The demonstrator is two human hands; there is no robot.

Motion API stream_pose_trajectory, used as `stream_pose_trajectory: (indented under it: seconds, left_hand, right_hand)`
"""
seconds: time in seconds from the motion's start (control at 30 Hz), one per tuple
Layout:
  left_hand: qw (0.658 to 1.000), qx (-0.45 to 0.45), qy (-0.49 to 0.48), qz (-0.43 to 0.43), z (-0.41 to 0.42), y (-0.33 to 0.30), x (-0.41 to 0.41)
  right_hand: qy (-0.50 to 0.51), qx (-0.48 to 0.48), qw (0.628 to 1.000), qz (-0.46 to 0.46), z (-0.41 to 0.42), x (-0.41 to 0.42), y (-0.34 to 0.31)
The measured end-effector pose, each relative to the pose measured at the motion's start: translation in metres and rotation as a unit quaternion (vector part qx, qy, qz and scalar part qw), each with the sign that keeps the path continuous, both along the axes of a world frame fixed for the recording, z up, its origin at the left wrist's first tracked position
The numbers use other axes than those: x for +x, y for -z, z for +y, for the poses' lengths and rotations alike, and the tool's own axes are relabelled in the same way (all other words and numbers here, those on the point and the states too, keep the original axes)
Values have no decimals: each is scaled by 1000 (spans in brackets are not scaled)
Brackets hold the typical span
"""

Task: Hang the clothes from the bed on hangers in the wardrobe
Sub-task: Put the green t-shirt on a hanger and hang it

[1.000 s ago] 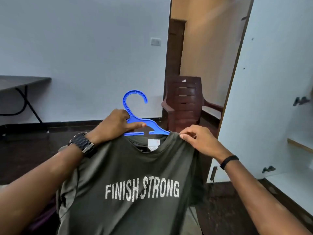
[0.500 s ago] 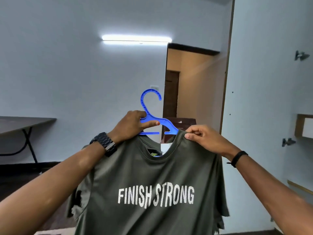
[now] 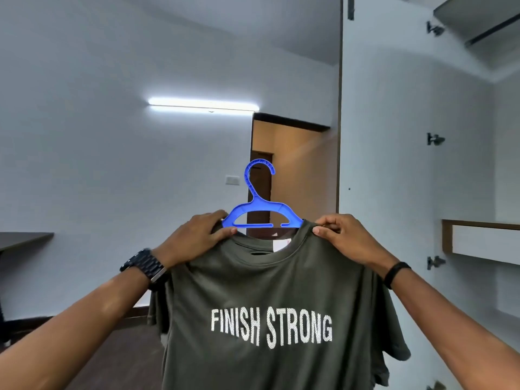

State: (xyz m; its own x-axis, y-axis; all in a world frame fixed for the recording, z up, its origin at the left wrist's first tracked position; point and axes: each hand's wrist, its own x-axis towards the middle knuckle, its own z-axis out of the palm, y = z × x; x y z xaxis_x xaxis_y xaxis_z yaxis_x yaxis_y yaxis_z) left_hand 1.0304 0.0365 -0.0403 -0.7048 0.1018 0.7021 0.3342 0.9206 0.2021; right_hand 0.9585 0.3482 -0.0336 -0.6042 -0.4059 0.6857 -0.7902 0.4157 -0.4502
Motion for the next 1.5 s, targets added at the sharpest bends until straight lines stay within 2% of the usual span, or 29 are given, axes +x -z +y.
stream_pose_trajectory:
  seconds: [0.07,0.17,0.33,0.4,0.47,0.53,0.67,0.73,0.83,0.9,0.97,1.03,1.13,1.27,1.33,1.4,1.47,1.5]
  left_hand:
    - [1000,21,19,12,12,-11,-1]
    - [1000,20,-2,7,20,-25,-3]
    - [997,76,-11,18,15,-40,-7]
    - [994,105,5,24,14,-46,-9]
    - [993,113,17,29,17,-51,-11]
    - [992,111,34,43,23,-57,-13]
    - [987,103,71,105,39,-81,-15]
    - [982,100,87,133,45,-95,-16]
    - [977,96,113,153,47,-107,-14]
    - [979,86,105,151,37,-105,-14]
    - [985,46,57,156,19,-99,-17]
    - [989,31,38,139,2,-95,-19]
    - [983,125,126,46,-9,-97,-16]
    - [928,288,229,-59,-10,-98,-8]
    - [930,284,202,-117,-9,-102,-7]
    - [958,218,105,-152,-1,-106,-12]
    - [987,147,12,-66,17,-110,-20]
    - [991,132,7,0,30,-111,-22]
  right_hand:
    - [2,-2,1000,6,2,3,-3]
    - [10,9,999,30,11,9,-10]
    - [90,89,990,58,50,11,-19]
    - [94,102,990,3,68,10,-26]
    - [41,120,986,-111,80,14,-35]
    - [9,123,979,-165,87,19,-47]
    - [13,87,992,-88,91,31,-75]
    - [39,87,995,-13,93,38,-90]
    - [72,35,992,95,103,45,-110]
    - [80,13,988,133,112,51,-122]
    - [69,-2,988,142,123,58,-131]
    - [59,-4,990,130,132,64,-138]
    - [48,2,995,90,139,71,-142]
    - [10,-25,999,37,143,77,-137]
    - [15,-27,999,41,144,78,-135]
    - [31,-29,998,40,142,76,-135]
    - [43,-32,998,40,141,74,-135]
    - [49,-34,997,41,139,73,-135]
